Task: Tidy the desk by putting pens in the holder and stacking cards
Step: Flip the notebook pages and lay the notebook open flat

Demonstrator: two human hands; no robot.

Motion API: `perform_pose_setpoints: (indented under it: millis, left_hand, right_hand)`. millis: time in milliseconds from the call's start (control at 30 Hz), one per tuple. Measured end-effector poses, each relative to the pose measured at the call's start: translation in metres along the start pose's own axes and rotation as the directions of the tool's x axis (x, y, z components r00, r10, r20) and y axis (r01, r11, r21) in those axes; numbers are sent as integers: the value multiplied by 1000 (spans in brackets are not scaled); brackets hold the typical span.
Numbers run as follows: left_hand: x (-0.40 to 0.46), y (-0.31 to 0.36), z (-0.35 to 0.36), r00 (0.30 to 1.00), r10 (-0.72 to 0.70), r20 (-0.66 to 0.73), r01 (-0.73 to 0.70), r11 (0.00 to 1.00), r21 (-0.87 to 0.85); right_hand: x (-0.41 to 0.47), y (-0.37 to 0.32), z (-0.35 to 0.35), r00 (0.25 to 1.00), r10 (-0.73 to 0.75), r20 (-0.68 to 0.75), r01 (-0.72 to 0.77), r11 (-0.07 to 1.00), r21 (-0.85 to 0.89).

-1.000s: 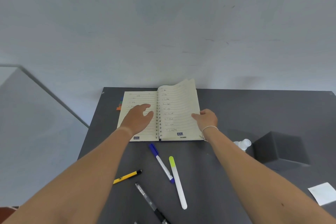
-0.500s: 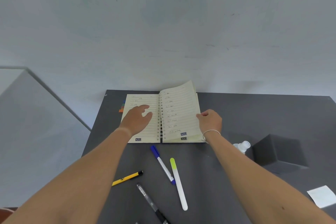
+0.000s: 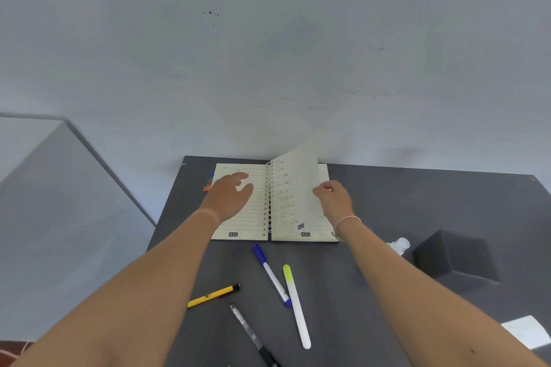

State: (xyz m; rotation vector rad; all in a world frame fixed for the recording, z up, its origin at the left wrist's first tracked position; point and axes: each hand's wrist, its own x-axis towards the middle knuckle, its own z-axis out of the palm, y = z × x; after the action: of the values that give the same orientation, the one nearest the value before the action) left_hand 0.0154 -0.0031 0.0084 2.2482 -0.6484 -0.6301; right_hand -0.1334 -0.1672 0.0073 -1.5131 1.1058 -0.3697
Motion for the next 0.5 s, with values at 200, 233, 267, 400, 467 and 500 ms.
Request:
perform_pose_setpoints:
  millis: [200,233,267,400,467,500]
  left_hand:
    - [-5,1,-12,1000,-11,-23,10,1000,-23]
    - [-5,1,-13,1000,-9,-26,8,999,-33]
    - [-6,1,-15,1000,-6,-29,5,999,-40]
    - [-6,-4,-24,999,-4,-46,2,999,-47]
    - [-5,-7,-29,998,-6,-57,4,999,-40]
    - [-5,-9,-31,998,-5,-64,2,999,-42]
  right_hand:
    - [-13,-15,12,964,116,238,-177,950,255]
    - [-14,-17,15,955,108,278,-187,942,278]
    - [-16,-19,18,944,106,311,-200,937,287]
    - [-19,-20,31,915,108,390,-201,958,206]
    - [-22,-19,39,905,115,411,-197,967,163]
    - [-24,-19,43,898,122,423,-198,970,141]
